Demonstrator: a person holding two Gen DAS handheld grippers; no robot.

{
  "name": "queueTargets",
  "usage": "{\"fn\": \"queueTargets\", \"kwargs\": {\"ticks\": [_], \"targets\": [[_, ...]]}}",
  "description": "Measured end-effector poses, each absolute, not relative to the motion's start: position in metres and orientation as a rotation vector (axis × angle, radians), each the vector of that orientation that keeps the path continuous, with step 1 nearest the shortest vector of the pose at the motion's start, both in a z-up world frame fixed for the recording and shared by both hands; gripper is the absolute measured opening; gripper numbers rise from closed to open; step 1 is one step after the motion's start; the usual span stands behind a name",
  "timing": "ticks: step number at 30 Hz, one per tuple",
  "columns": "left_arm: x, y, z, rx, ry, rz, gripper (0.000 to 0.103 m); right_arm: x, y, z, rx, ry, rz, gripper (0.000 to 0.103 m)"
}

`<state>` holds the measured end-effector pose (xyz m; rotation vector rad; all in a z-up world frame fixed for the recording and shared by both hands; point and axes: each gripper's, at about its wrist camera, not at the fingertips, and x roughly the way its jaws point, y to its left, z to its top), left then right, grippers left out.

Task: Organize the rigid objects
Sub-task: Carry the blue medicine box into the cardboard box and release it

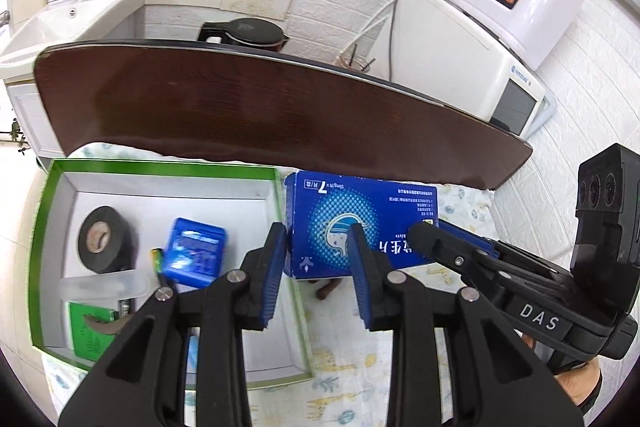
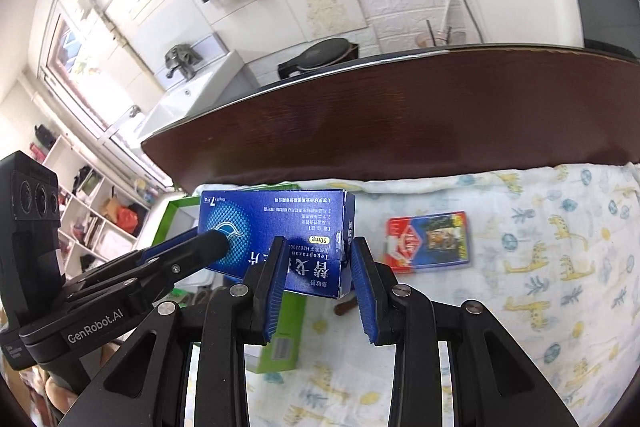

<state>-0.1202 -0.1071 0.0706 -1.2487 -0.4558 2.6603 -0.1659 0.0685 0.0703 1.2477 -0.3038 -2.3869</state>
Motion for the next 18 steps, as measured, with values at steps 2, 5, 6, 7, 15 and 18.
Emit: {"fn": "queueTargets", "kwargs": {"ticks": [2,5,6,7,15,18], "targets": [[-0.115,-0.119,0.072,-1.243,-0.468,2.679,0.029,-0.163,0.056,0.072,1.235,-0.289,-2.374,0.035],[-0.108,-0.137,0.074,-1.241,-0.474,2.713,0.029,-0.16,0.035,0.074,1.218,-0.276,-2.349,0.035],[-0.105,-0.142,0.076,-1.24,-0.471,2.727,0.028,-0.16,0.028,0.074,1.216,-0.275,-2.337,0.035],[-0.103,-0.149,0.076,-1.242,-0.473,2.74,0.028,-0.16,0.02,0.074,1.214,-0.27,-2.327,0.035],[-0.093,-0.198,0.074,-1.247,-0.521,2.806,0.028,-0.161,-0.038,0.073,1.217,-0.214,-2.255,0.035],[-0.093,-0.216,0.067,-1.268,-0.548,2.819,0.029,-0.164,-0.061,0.068,1.232,-0.189,-2.228,0.035]]}}
